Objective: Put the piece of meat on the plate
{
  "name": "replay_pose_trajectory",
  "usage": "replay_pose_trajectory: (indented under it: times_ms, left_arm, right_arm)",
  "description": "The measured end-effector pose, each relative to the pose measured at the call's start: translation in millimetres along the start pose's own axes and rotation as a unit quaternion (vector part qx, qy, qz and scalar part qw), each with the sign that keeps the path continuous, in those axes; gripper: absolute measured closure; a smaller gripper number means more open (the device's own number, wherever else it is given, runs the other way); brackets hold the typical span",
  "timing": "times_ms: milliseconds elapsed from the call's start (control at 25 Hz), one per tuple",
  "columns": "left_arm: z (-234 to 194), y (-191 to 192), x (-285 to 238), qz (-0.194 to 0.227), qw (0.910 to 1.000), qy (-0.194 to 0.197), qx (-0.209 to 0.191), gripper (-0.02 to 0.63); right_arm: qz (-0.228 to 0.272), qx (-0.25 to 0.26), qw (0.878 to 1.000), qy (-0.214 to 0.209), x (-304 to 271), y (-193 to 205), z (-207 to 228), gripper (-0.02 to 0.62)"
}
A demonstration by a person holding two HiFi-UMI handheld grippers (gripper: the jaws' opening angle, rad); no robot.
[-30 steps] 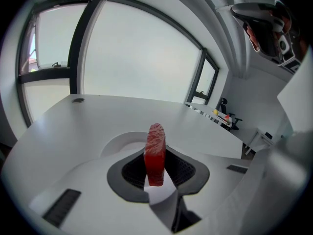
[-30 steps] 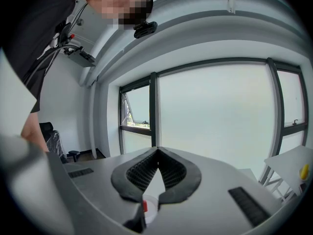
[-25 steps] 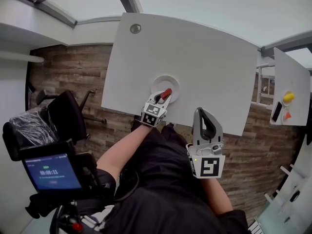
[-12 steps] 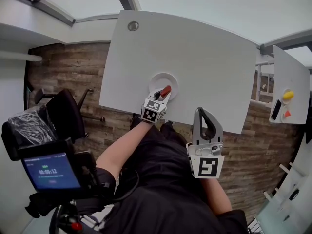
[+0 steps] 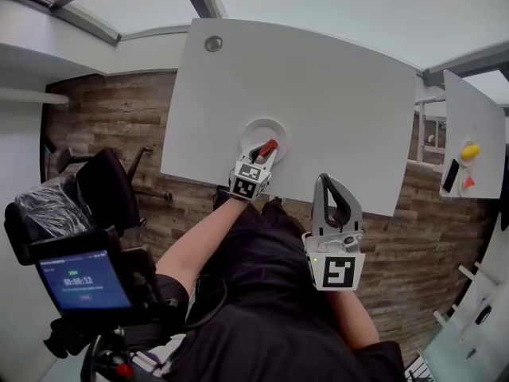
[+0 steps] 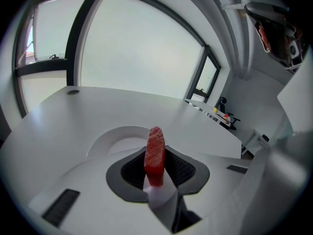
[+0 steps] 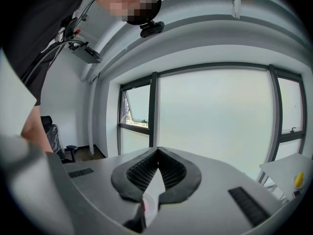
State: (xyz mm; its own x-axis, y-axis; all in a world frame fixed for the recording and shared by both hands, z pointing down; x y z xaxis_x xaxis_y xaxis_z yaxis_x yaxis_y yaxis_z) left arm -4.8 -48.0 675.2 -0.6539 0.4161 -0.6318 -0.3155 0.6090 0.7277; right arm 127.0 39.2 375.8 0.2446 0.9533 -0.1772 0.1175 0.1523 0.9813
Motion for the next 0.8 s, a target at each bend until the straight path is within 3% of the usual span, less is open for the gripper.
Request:
replay_pose_trajectory:
  times_ms: [400, 800]
  left_arm:
    - [-4.1, -4.6, -0.8, -0.003, 0.9994, -0.019, -0.030, 0.509]
    - [-8.8, -2.0, -1.7, -0.007, 0.9984, -0.045, -0.033, 0.487]
  right_arm:
    - [-0.003, -0.009, 1.000, 0.000, 1.9, 1.1, -0.9, 0.592]
    - [-0.012, -0.020, 1.000, -0.006, 3.9, 5.7, -0.2, 0.592]
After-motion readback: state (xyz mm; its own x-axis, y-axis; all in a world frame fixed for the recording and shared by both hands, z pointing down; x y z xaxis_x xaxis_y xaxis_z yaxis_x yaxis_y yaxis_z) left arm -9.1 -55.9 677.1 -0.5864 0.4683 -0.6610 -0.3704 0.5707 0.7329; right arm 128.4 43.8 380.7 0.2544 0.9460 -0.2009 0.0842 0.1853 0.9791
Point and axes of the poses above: the fingertips, and each gripper's own axes: x backward along the fingers, z to its right, y out of its underside, the point moved 7 cm from there along x, backward along the fingers
